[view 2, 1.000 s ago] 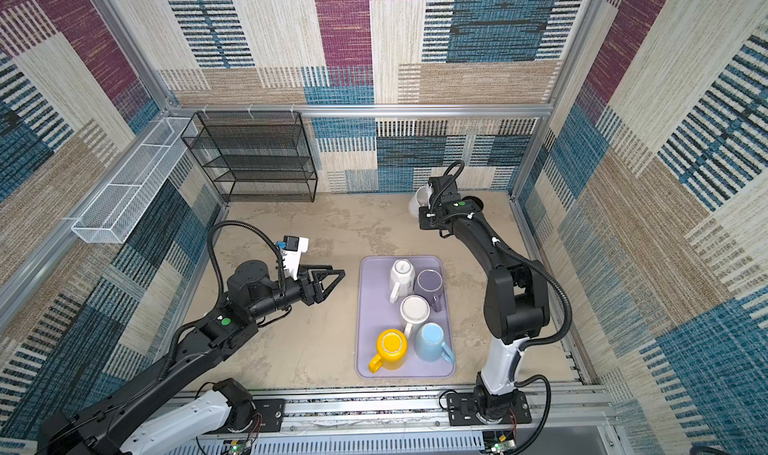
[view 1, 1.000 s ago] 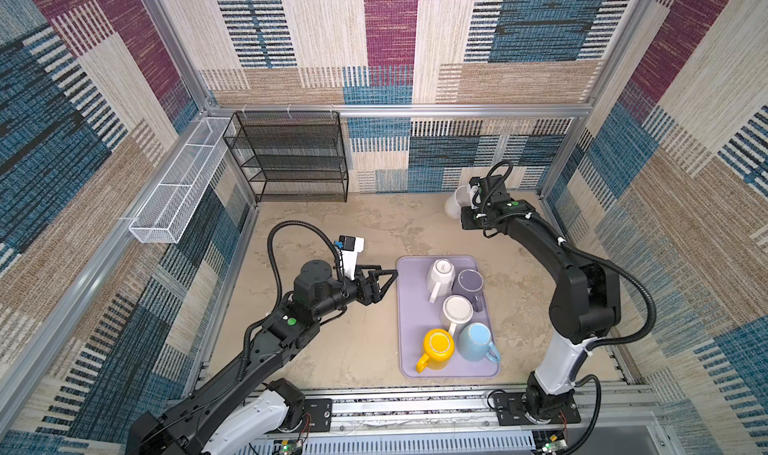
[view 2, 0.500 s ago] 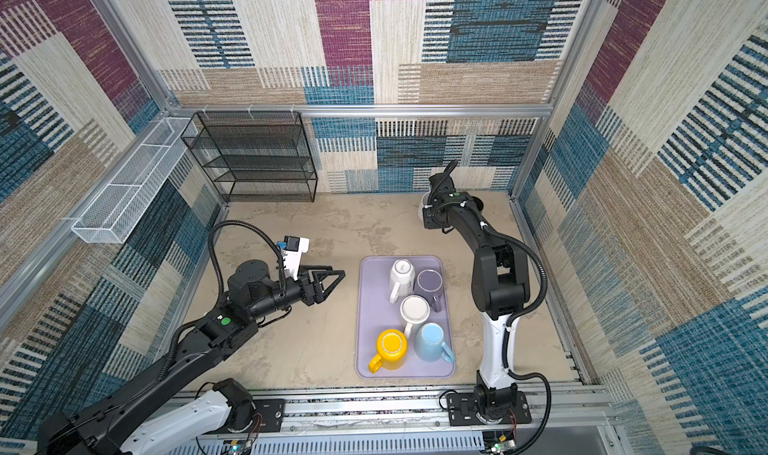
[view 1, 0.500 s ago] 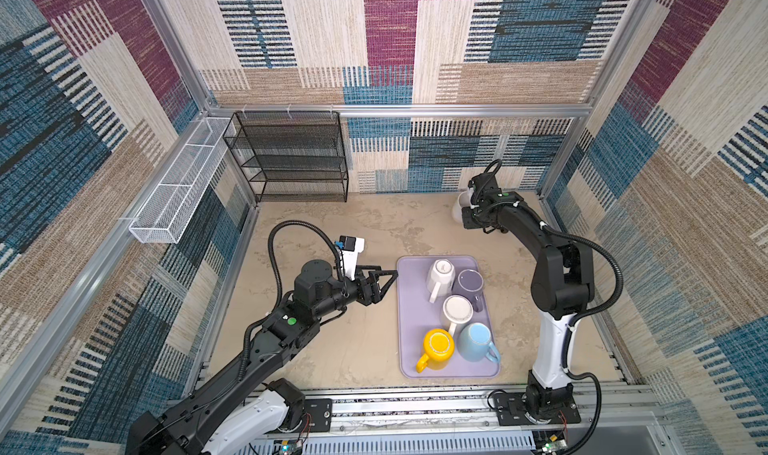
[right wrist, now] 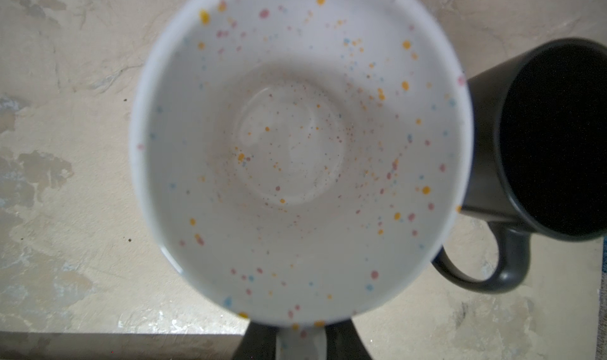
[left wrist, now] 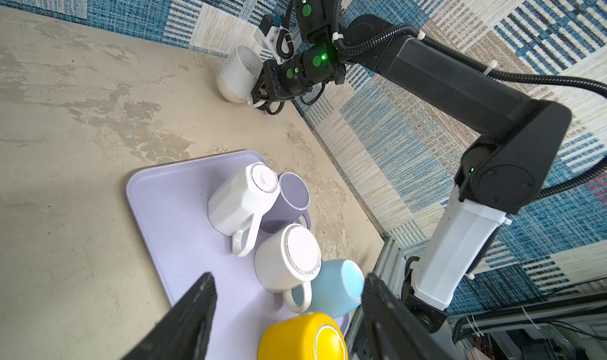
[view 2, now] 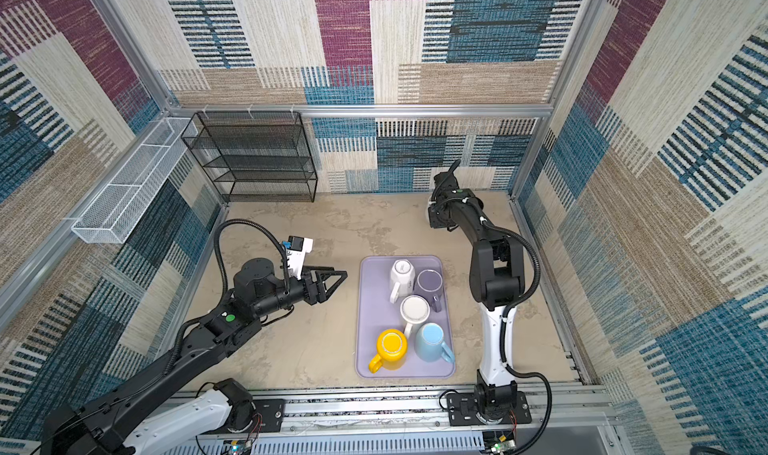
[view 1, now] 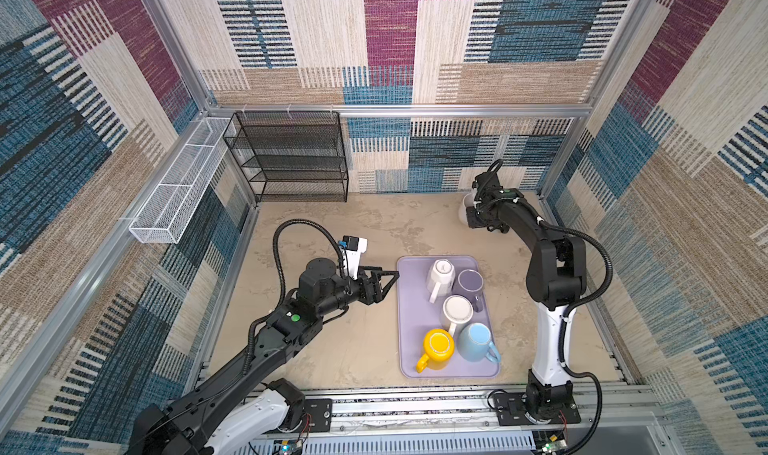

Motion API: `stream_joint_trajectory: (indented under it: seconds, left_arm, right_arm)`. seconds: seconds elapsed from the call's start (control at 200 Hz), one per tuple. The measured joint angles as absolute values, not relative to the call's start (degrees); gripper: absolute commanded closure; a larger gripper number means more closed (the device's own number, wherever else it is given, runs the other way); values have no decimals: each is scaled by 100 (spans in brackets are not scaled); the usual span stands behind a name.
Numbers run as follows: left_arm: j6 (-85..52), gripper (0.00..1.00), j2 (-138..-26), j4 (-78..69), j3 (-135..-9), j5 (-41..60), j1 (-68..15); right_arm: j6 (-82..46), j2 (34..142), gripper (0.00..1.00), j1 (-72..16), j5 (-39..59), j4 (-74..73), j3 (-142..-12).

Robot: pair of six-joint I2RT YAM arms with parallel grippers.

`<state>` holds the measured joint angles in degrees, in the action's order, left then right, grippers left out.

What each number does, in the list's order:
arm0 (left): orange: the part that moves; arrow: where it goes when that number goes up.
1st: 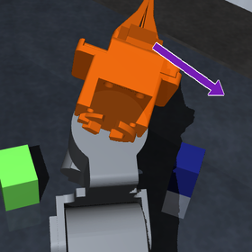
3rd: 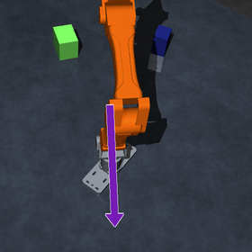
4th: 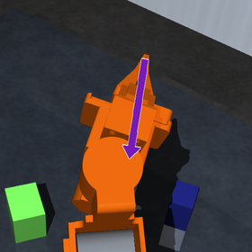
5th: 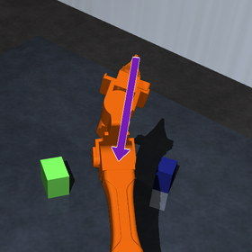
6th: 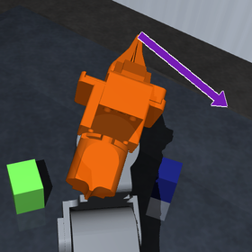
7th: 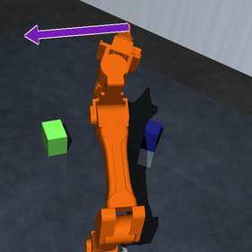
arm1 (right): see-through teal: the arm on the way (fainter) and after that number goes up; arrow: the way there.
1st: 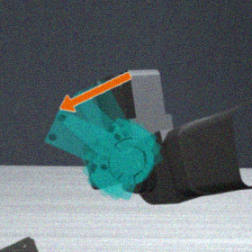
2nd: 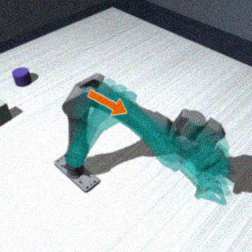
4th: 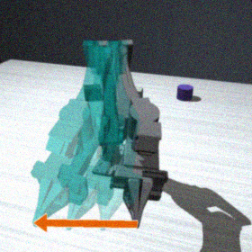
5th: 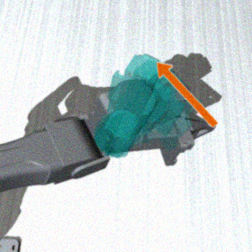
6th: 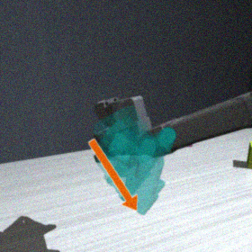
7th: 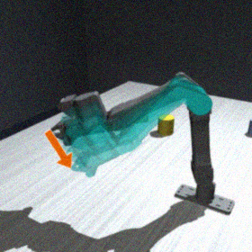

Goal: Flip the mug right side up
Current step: 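Lower the cream speckled mug upright beside the black mug with the right gripper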

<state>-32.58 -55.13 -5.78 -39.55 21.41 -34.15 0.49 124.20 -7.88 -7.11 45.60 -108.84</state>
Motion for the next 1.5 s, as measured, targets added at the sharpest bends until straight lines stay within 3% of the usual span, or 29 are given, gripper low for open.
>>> stream_joint_trajectory:
  seconds: [1.498]
  left_arm:
    - [-3138, 28, -5527, -576, -3964, 2139, -3415]
  right_arm:
    - [244, 12790, 100, -646, -950, 4895, -11157]
